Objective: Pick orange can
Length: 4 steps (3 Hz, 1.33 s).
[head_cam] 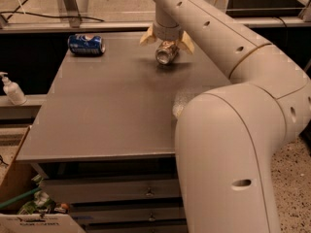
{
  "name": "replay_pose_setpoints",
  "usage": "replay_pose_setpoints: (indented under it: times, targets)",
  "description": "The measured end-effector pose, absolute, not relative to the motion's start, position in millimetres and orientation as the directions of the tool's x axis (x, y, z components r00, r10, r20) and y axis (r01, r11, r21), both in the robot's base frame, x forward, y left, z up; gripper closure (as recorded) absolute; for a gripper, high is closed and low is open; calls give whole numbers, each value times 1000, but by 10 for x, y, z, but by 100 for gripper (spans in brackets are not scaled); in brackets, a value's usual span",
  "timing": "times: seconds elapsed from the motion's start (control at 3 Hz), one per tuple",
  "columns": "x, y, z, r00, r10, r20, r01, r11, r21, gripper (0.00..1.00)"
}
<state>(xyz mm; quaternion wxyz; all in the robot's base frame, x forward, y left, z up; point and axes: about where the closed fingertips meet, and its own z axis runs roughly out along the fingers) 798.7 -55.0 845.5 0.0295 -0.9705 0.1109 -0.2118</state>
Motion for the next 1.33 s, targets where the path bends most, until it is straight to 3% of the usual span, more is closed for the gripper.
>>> replay_pose_setpoints:
  times: [1.0, 1.33]
  targets:
    - [8103, -616, 8389, 879, -277, 389, -260, -961, -97, 0]
    - [8122, -633, 8351, 882, -288, 372, -267, -958, -109, 16]
